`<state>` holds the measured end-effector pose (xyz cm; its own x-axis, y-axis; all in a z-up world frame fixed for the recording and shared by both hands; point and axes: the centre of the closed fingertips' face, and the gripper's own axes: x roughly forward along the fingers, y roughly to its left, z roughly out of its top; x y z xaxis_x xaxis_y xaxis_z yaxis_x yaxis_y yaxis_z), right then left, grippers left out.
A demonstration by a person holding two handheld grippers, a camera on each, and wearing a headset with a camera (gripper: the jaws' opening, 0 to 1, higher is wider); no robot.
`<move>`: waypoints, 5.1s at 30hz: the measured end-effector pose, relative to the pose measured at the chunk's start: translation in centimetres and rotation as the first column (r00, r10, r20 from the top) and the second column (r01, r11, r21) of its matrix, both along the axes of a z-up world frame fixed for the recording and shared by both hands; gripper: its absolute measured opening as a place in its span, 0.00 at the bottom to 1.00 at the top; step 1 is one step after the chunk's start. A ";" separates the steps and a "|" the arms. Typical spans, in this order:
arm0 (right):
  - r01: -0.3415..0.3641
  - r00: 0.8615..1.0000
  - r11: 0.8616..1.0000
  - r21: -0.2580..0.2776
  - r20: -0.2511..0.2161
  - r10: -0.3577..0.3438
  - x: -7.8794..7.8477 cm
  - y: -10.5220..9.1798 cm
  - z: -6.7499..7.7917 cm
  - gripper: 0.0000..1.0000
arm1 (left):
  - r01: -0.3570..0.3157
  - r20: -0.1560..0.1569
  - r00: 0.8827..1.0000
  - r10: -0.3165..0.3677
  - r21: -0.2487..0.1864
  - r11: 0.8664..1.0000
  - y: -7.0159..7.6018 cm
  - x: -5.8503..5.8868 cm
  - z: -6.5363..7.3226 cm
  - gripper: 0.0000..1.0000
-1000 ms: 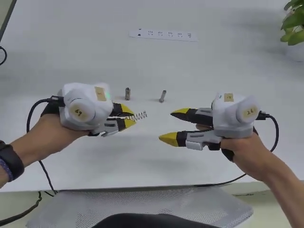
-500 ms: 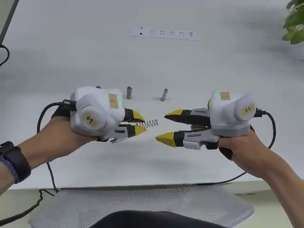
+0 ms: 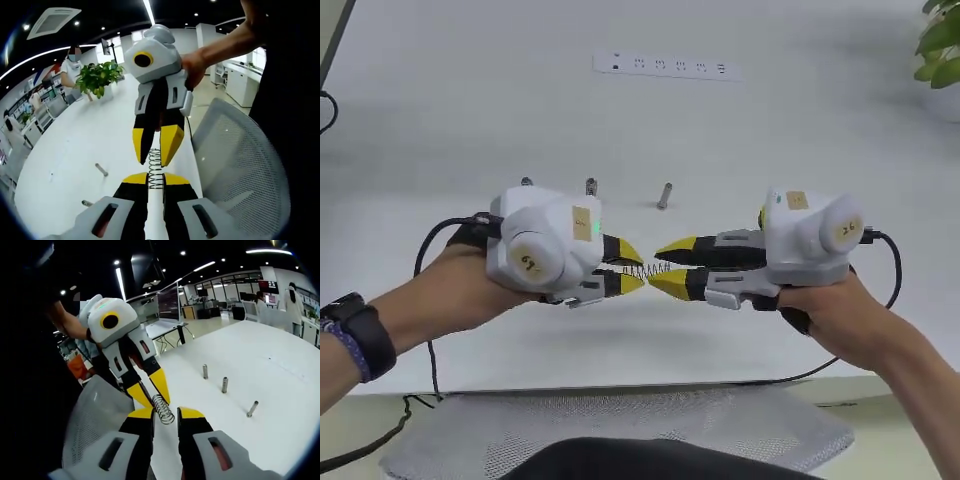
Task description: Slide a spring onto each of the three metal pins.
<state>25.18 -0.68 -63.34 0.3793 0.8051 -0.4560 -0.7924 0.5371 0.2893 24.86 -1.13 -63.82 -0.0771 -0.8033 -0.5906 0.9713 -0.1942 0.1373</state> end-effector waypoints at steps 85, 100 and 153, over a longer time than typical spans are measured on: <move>-0.340 0.921 0.826 -0.450 0.017 0.388 -1.4 -0.6 0.2 0.10 | 0.014 -0.021 1.000 -0.014 -0.032 0.999 -2.3 -0.9 -0.5 0.02; -0.353 0.910 0.804 -0.478 0.024 0.414 -1.5 -0.7 0.0 0.09 | 0.003 -0.040 0.999 -0.004 -0.035 0.999 -2.4 -1.0 -0.6 0.08; -0.198 0.977 0.808 -0.555 -0.044 0.209 3.8 -8.6 -3.8 0.09 | -0.423 -0.180 0.894 0.410 -0.037 0.905 7.0 4.8 -0.2 0.44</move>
<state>29.02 -9.29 -67.18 0.2483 0.4790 -0.8420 -0.9035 0.4280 -0.0230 29.62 5.90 -64.01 0.1837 -0.8234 -0.5370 0.9708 0.2377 -0.0324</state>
